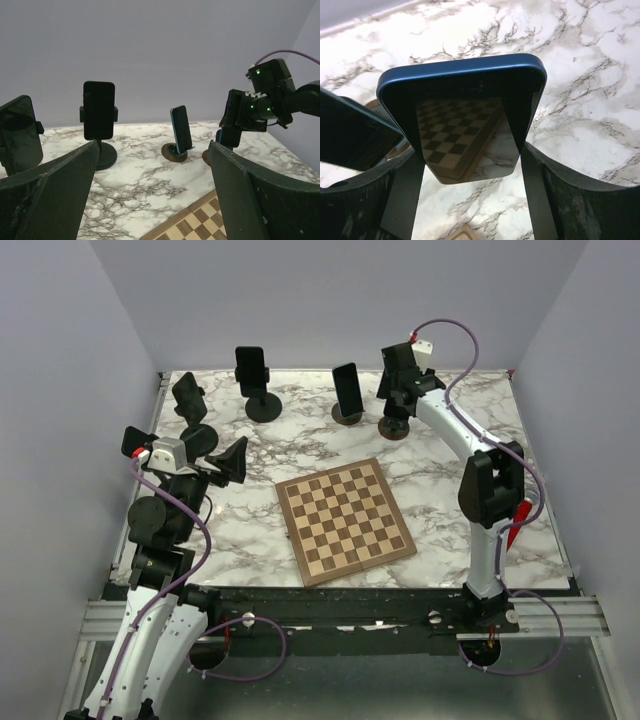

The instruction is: Remove the phone from the phone stand

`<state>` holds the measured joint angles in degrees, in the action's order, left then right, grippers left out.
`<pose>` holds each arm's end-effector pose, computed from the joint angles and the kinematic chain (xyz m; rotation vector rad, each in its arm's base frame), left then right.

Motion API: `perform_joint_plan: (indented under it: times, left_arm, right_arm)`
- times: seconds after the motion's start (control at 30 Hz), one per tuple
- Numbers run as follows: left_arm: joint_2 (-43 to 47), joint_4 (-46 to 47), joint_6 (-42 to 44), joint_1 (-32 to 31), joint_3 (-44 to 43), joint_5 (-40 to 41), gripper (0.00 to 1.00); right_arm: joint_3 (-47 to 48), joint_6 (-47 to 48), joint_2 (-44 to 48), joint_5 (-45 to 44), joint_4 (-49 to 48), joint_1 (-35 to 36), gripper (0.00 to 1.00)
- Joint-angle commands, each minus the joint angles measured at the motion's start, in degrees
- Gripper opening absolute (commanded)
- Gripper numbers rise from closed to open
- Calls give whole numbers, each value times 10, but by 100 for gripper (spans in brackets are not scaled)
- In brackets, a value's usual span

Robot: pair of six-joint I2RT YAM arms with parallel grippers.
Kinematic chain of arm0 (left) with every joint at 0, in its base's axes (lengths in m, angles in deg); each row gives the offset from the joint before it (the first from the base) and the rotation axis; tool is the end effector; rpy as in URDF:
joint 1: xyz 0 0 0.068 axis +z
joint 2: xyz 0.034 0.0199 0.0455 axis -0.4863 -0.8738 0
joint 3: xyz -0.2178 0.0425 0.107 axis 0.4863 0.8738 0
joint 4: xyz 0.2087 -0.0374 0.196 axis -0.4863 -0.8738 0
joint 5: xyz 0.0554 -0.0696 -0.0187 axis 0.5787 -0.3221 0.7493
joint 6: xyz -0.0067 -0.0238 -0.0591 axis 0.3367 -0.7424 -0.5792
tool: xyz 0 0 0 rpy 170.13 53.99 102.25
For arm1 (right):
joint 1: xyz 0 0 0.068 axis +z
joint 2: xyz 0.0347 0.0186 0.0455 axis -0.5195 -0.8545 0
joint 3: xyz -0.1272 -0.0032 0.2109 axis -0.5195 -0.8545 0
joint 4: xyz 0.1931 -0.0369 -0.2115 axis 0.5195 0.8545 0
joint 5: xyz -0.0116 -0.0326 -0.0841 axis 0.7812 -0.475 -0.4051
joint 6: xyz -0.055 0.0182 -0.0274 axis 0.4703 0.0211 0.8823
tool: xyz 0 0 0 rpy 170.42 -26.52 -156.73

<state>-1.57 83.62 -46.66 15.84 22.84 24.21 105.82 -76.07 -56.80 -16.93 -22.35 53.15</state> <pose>0.1872 -0.0483 0.3594 0.0389 1.2775 -0.4983 0.4775 0.1630 0.2404 0.3717 2.1536 -0.1744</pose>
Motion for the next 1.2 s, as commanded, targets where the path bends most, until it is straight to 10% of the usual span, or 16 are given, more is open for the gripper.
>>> perform_joint_plan:
  times: [0.0,0.67,1.17]
  left_arm:
    - [1,0,-4,-4,-10,-12,99]
    - [16,-4,5,-19,-10,-1,99]
    - [22,-6,9,-29,-10,6,99]
  right_arm:
    - [2,-15,78,23,15,-9,41]
    - [-244,-236,166,330,4,-351,38]
    - [-316,-378,103,435,27,-423,34]
